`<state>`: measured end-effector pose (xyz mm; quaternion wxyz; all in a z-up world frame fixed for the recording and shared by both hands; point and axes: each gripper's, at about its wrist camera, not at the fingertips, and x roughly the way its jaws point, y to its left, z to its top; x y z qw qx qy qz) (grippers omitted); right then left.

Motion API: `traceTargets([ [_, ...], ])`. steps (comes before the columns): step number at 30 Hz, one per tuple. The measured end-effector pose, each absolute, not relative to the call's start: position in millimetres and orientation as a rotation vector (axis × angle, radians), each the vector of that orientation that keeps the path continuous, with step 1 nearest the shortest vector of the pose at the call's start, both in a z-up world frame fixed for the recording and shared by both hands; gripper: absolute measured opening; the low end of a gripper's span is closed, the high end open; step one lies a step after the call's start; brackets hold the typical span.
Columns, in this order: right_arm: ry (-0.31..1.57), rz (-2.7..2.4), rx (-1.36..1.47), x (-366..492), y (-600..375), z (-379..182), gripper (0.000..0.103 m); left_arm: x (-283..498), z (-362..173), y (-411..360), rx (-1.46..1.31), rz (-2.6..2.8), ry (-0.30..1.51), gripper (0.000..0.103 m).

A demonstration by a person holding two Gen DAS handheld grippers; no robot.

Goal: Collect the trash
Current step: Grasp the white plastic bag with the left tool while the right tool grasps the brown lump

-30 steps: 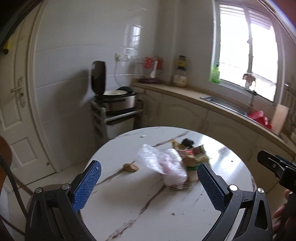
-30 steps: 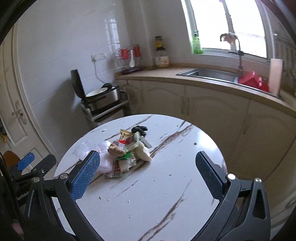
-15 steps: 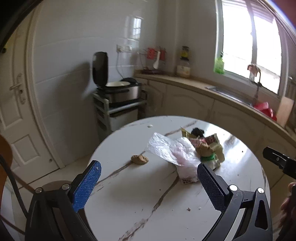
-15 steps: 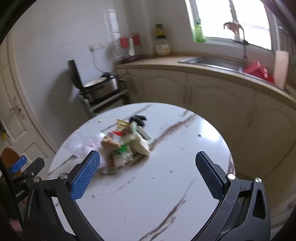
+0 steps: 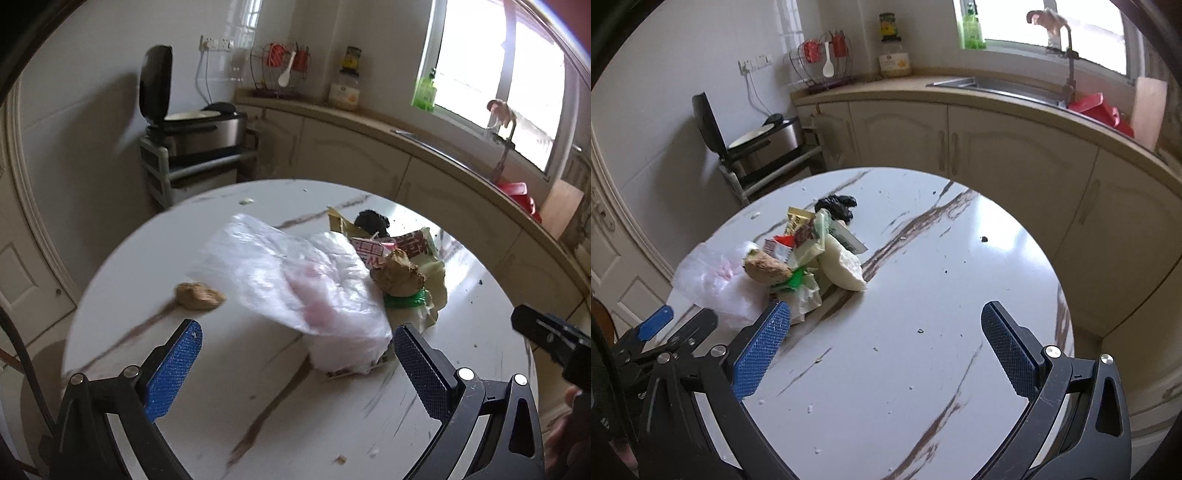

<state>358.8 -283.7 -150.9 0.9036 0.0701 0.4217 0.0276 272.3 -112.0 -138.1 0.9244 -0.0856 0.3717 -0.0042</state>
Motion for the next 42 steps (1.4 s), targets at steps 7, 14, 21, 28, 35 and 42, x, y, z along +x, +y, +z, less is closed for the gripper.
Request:
traceTargets([
  [7,0.907,0.081,0.149,378.2,-282.9,-167.7,0.103,319.9,-142.5,-104.3,-0.153,0.008,0.78,0.1],
  [14,0.921,0.131,0.138,394.5,-269.1,-174.9,0.103,356.6,-150.0,-78.9,-0.216,-0.094,0.801,0.049],
  [21,0.938,0.158,0.145,399.4,-262.0,-180.1,0.103,347.8,-157.4,-43.8,-0.223,-0.116,0.785,0.043],
  [28,0.966,0.209,0.142,398.2,-245.2,-187.3,0.103,320.4,-162.5,-16.8,-0.201,-0.087,0.789,0.043],
  [35,0.993,0.217,0.12,407.1,-224.4,-207.9,0.097,304.6,-156.2,-20.0,-0.176,-0.076,0.768,0.043],
  [42,1.001,0.23,0.178,421.2,-216.9,-220.1,0.075,273.6,-151.2,-39.3,-0.154,-0.065,0.75,0.043],
])
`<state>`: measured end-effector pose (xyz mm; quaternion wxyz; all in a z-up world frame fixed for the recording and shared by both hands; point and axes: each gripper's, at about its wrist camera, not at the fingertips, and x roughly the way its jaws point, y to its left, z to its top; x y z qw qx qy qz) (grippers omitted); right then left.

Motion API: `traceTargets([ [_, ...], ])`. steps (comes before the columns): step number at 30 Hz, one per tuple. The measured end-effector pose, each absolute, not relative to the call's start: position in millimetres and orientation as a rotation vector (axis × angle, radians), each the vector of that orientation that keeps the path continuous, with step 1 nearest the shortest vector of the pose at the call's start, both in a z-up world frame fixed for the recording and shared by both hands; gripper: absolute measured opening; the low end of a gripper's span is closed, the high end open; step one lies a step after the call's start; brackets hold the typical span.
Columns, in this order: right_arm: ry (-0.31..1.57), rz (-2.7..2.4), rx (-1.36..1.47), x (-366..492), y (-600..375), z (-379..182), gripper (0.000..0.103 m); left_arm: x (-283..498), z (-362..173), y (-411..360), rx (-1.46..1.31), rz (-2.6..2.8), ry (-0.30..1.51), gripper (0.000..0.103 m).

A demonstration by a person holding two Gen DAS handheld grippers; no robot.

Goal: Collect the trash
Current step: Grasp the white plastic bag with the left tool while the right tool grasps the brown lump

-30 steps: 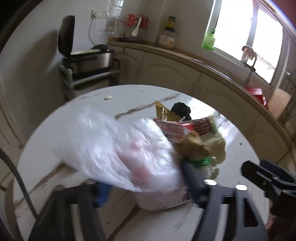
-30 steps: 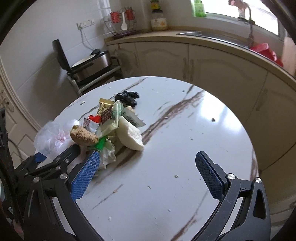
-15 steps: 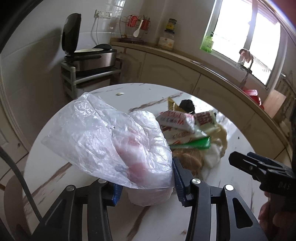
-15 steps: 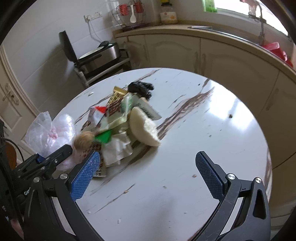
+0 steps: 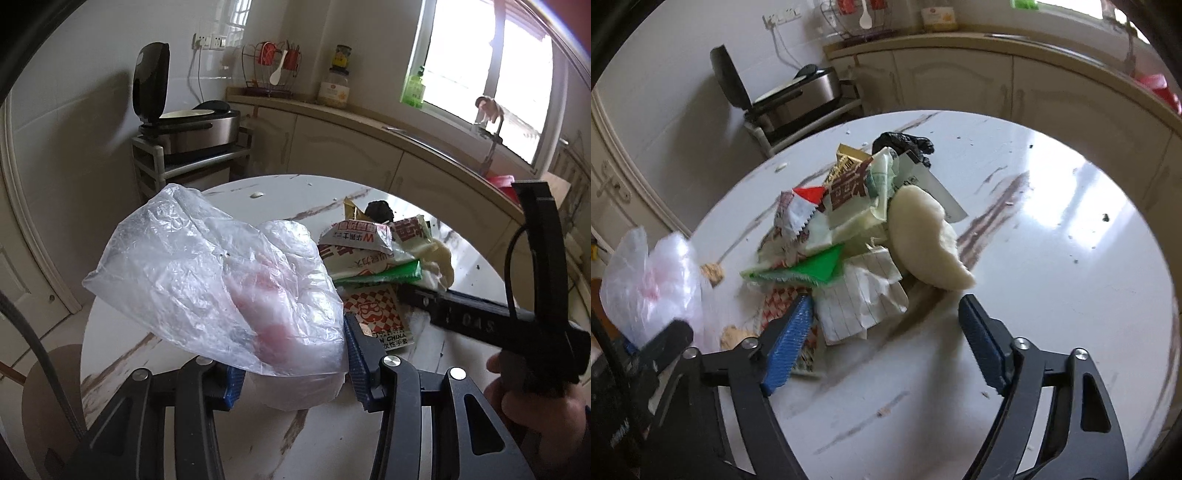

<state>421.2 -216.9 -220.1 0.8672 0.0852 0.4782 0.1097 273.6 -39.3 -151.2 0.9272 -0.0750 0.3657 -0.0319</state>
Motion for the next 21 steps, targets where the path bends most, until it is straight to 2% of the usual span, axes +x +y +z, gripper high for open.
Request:
traceTargets([
  [1,0.991,0.23,0.184,422.1,-216.6,-219.8,0.066,272.5,-151.3,-38.9,-0.155,-0.066,0.751,0.043],
  [2,0.989,0.253,0.203,423.2,-216.3,-220.4,0.042,270.6,-151.6,-39.1,-0.156,-0.065,0.752,0.043],
  [3,0.991,0.258,0.204,423.4,-215.9,-221.0,0.03,268.4,-151.5,-39.2,-0.157,-0.065,0.752,0.043],
  [4,0.995,0.258,0.196,422.9,-214.9,-221.8,0.025,266.9,-150.5,-38.7,-0.158,-0.064,0.753,0.043],
  [7,0.999,0.275,0.17,417.0,-213.4,-222.3,0.025,261.7,-149.4,-37.9,-0.156,-0.063,0.752,0.043],
  [9,1.01,0.275,0.168,412.3,-213.8,-221.3,0.034,258.2,-147.9,-38.1,-0.153,-0.06,0.752,0.043],
  [11,1.01,0.294,0.179,403.5,-212.2,-218.4,0.069,252.3,-146.6,-37.0,-0.142,-0.047,0.748,0.043],
  [15,0.983,0.376,0.163,382.3,-192.2,-208.2,0.065,236.7,-146.4,-29.7,-0.119,-0.01,0.742,0.043],
  [17,0.977,0.419,0.129,376.6,-176.2,-202.9,0.057,228.1,-147.6,-22.4,-0.112,0.011,0.74,0.043],
  [21,0.974,0.481,0.058,369.9,-142.9,-198.7,0.049,218.7,-147.8,-9.6,-0.118,0.045,0.745,0.043],
])
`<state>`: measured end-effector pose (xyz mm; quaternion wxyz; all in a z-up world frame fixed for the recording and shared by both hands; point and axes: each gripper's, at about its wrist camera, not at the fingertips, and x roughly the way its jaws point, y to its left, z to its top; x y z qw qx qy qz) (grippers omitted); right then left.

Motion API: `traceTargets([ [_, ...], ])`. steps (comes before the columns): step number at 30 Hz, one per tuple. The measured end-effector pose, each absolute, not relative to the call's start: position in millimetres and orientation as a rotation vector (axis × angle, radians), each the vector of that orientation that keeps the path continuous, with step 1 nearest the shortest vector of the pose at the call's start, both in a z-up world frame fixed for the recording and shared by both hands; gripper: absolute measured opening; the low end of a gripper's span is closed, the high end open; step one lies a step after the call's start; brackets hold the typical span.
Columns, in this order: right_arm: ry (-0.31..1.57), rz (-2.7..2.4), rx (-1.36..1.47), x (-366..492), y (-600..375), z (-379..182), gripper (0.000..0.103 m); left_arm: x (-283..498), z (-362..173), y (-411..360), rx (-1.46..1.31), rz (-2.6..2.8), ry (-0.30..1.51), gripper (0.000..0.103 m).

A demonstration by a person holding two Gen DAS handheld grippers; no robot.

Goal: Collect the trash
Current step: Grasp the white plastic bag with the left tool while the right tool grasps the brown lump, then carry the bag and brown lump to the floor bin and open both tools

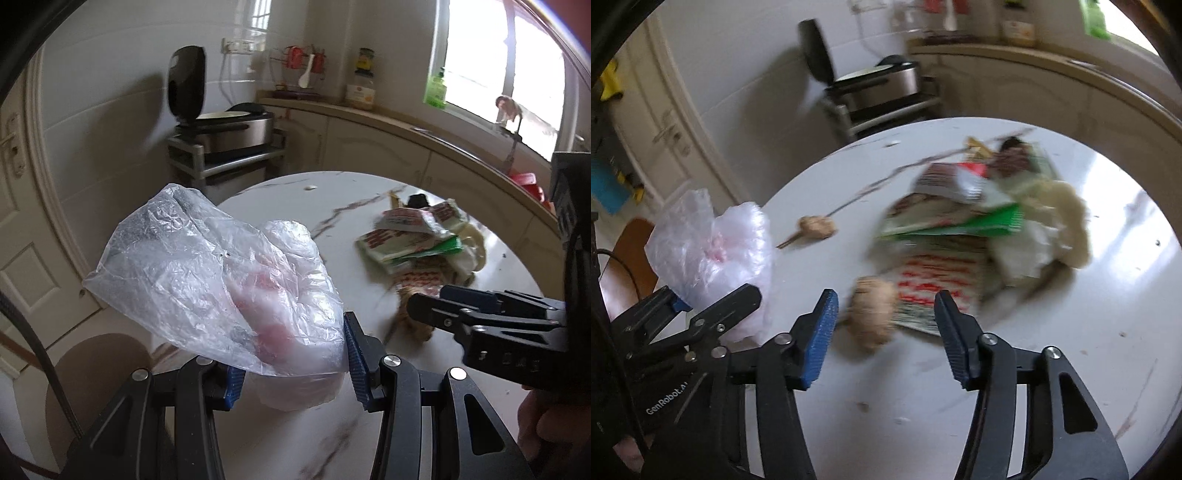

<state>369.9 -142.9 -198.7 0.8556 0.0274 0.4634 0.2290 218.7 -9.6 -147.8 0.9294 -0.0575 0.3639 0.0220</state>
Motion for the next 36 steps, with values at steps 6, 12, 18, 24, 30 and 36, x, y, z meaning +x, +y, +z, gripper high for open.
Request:
traceTargets([
  [6,1.003,0.469,-0.047,369.3,-116.5,-215.9,0.03,210.5,-144.0,-1.9,-0.126,0.052,0.742,0.043],
  [12,0.973,0.49,0.015,356.6,-133.9,-205.2,0.029,206.1,-141.0,-10.0,-0.125,0.02,0.737,0.043],
  [18,0.934,0.458,0.092,344.1,-174.3,-186.6,0.029,199.5,-127.7,-35.9,-0.096,-0.024,0.721,0.043],
  [24,0.888,0.376,0.178,329.6,-236.1,-174.0,0.029,196.4,-116.1,-85.1,-0.041,-0.109,0.711,0.043],
  [30,0.842,0.261,0.265,305.2,-315.1,-166.8,0.029,200.4,-106.0,-150.8,0.018,-0.22,0.696,0.043],
  [36,0.811,0.121,0.354,277.8,-403.6,-170.2,0.029,210.6,-112.0,-222.3,0.062,-0.359,0.704,0.043],
])
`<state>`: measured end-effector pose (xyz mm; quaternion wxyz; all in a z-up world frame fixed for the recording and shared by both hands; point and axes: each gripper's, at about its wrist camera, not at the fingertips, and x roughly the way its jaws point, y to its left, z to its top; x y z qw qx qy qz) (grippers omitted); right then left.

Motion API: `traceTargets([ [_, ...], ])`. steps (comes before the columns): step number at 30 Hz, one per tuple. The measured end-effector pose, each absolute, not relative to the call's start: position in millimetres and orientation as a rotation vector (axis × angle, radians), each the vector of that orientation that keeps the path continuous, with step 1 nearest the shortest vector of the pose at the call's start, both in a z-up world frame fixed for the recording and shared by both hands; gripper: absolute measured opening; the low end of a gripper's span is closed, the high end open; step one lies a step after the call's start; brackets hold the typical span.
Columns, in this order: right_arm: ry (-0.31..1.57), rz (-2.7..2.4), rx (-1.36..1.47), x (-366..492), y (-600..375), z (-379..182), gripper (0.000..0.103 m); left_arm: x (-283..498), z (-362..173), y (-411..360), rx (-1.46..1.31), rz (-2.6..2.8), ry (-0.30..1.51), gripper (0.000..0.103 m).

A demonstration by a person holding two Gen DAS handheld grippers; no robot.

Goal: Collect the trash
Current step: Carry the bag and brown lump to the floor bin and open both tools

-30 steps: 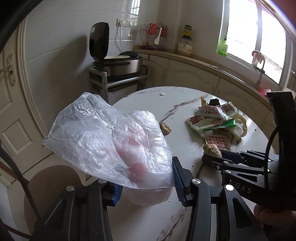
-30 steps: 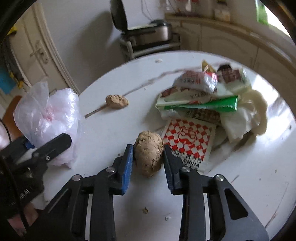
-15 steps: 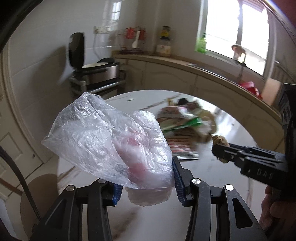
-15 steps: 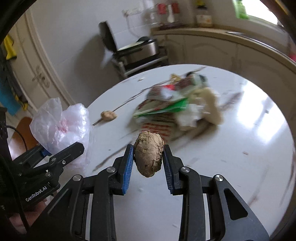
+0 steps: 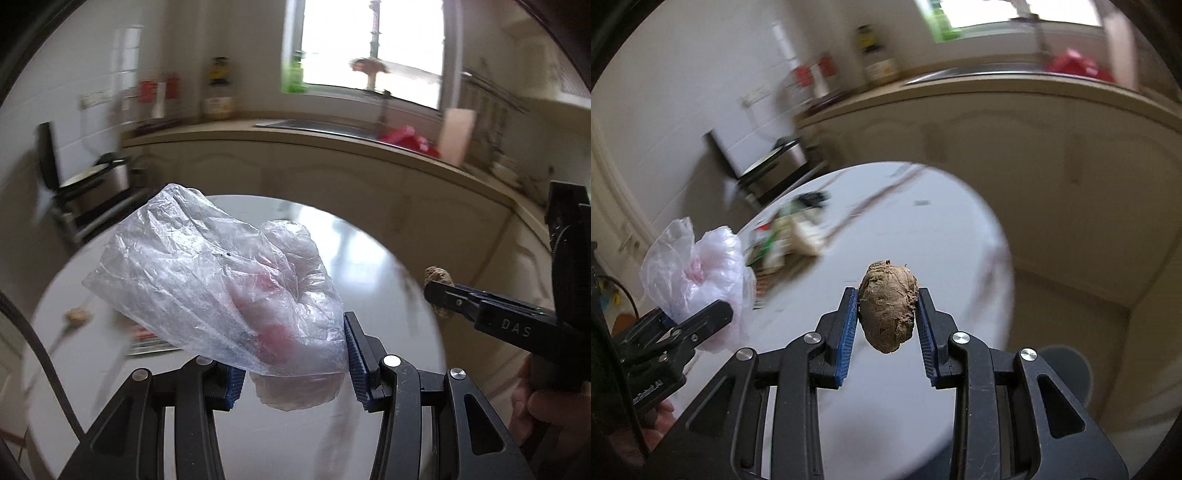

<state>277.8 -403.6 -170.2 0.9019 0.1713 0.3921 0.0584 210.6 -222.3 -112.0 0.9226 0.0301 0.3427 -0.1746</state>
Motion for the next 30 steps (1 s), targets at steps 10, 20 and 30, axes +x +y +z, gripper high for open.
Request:
traceTargets([
  [10,0.83,-0.132,0.478,230.9,-541.4,-198.2,0.029,227.5,-143.6,-339.2,0.118,-0.632,0.747,0.043],
  [20,0.907,-0.274,0.575,210.0,-622.5,-258.2,0.029,264.2,-188.5,-412.9,0.206,-0.786,0.846,0.043],
  [30,1.051,-0.323,0.715,225.1,-663.3,-350.6,0.029,322.7,-268.2,-471.4,0.259,-0.806,1.059,0.043],
])
